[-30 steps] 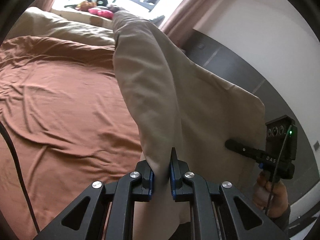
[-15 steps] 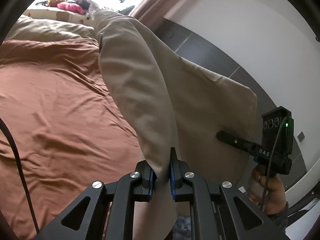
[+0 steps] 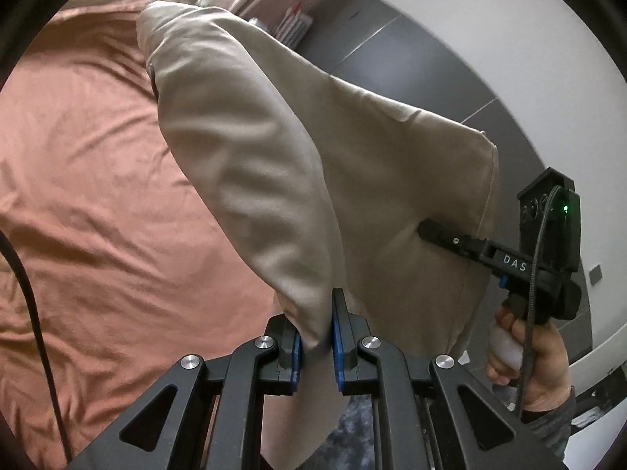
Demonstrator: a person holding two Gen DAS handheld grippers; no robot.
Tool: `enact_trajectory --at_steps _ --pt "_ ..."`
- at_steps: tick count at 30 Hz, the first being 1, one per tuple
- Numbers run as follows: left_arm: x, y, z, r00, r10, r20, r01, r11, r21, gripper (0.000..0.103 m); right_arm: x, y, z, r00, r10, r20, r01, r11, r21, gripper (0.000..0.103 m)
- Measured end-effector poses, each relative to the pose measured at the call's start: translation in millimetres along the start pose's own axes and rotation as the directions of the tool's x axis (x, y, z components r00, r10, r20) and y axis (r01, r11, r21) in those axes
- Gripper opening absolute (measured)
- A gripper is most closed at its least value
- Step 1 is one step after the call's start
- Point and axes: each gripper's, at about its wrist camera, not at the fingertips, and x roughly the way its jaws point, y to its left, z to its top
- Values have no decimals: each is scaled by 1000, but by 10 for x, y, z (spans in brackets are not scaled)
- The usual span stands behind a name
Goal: Fold large clothes
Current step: 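Carry the lifted bundle with both grippers and lower it onto the bed corner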
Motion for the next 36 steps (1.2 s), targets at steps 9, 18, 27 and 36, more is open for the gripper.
enact_trajectory --at_steps 9,18,27,36 --pt "595 445 212 995 58 -83 -58 998 -1 14 673 -193 518 995 -57 -82 63 996 63 10" --pt "688 1053 262 970 206 -129 -210 977 -20 42 1538 -249 560 970 -205 -131 215 974 66 12" --pt "715 1308 23 961 211 -180 -220 975 -32 42 1472 -332 531 914 -405 -17 397 885 243 68" --pt "862 1124 -100 967 146 -210 -153 988 -17 42 593 -238 -296 949 -314 16 291 896 334 68"
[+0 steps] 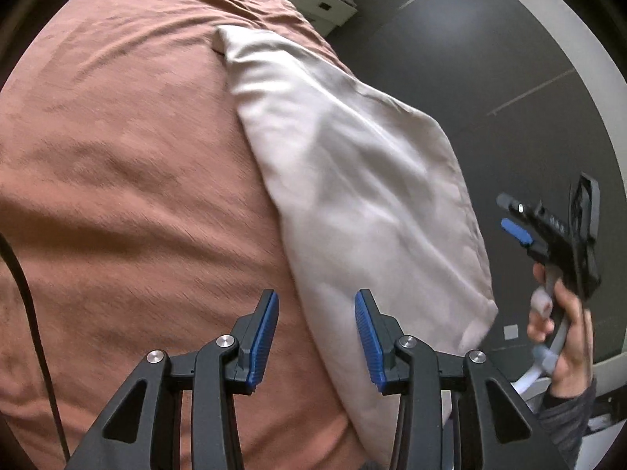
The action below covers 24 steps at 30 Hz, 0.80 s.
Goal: Fold large clothes
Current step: 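Carry the lifted bundle with both grippers and lower it onto the bed corner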
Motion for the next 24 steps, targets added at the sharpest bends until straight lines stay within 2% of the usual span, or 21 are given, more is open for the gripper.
enact_trajectory --at_steps 5,9,12,15,18,19,21,24 --pt "130 -115 -130 999 -22 -26 23 1000 18 42 -290 -374 -473 999 33 1 -33 998 61 68" --pt "156 -243 -303 998 -41 -43 42 999 27 42 -544 -697 -647 1000 14 4 -14 993 116 68" --pt "181 -307 -456 998 -42 -54 44 998 43 42 -618 -872 -874 1000 0 19 -3 979 203 68" --pt "196 -364 -598 997 -46 -62 50 997 53 42 -552 -1041 -1099 1000 18 16 -22 947 321 68" --pt "236 -434 -723 995 -59 -80 64 996 66 42 -468 -1206 -1252 994 106 25 -107 901 421 67" --pt "237 -448 -760 994 -64 -84 70 995 70 42 -449 -1236 -1261 989 143 42 -148 891 430 64" --pt "234 -469 -819 994 -71 -84 78 994 77 42 -430 -1265 -1245 979 197 60 -203 879 431 34" --pt "265 -513 -883 991 -89 -101 96 993 74 40 -412 -1282 -1207 980 191 58 -198 893 404 16"
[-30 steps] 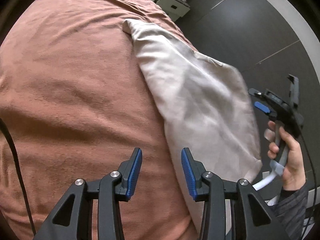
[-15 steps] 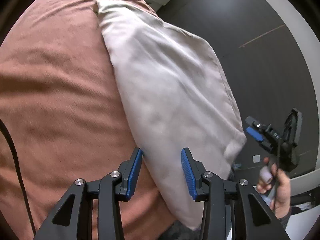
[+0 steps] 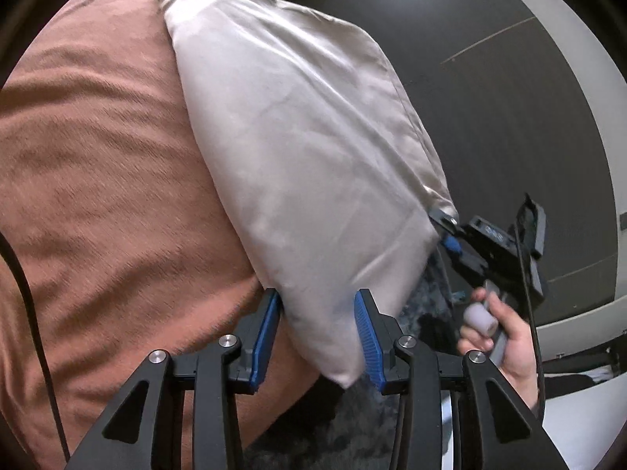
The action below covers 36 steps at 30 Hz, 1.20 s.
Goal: Fold large clothes
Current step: 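Carry the lifted bundle with both grippers and lower it onto the bed corner, then open both grippers and withdraw them from the placed bundle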
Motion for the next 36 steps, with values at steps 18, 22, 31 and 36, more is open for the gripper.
enact_trajectory --at_steps 18,22,31,36 --pt "-266 -128 -40 994 92 64 -96 994 50 40 -517 446 -71 980 -169 109 181 977 -116 15" --pt "-590 -91 -74 987 119 109 -127 989 72 41 -873 728 -323 982 -120 148 146 973 -180 90" --pt "-1327 -169 -317 957 184 223 -216 967 131 94 -1473 1114 -1021 977 -82 198 137 949 -283 102" --pt "-1823 -150 -499 938 201 282 -250 957 149 98 -1714 1264 -1321 967 -80 241 155 938 -311 103"
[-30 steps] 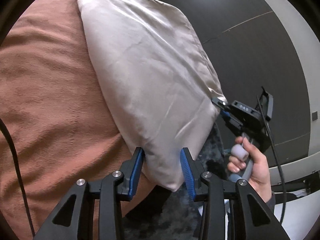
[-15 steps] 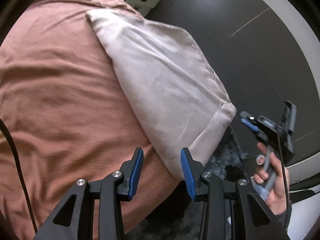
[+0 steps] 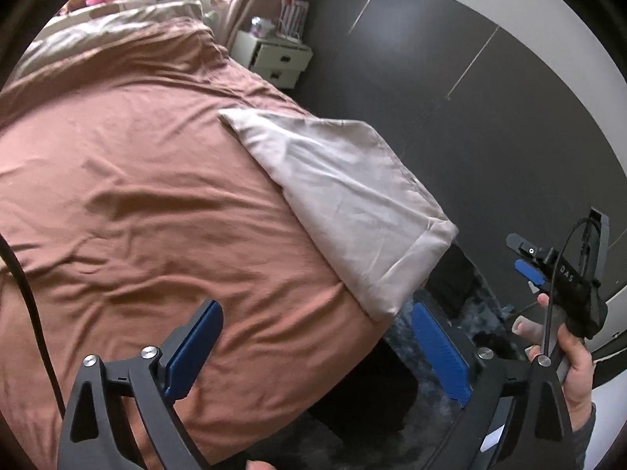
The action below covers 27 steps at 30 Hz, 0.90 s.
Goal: Fold large clothes
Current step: 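Open both grippers and withdraw them from the placed bundle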
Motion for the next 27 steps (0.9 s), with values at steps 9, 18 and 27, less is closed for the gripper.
enact_trajectory --at_steps 9,18,27 --pt "-815 190 -195 990 44 132 -47 999 13 103 -499 347 -373 998 36 50 -33 998 -56 103" --pt "-1471 431 -459 969 83 232 -85 996 -4 103 -847 586 -652 992 103 66 -96 991 -97 103" --pt "-2124 799 -840 941 146 306 -135 989 -55 103 -1179 786 -985 987 120 110 -105 986 -132 103"
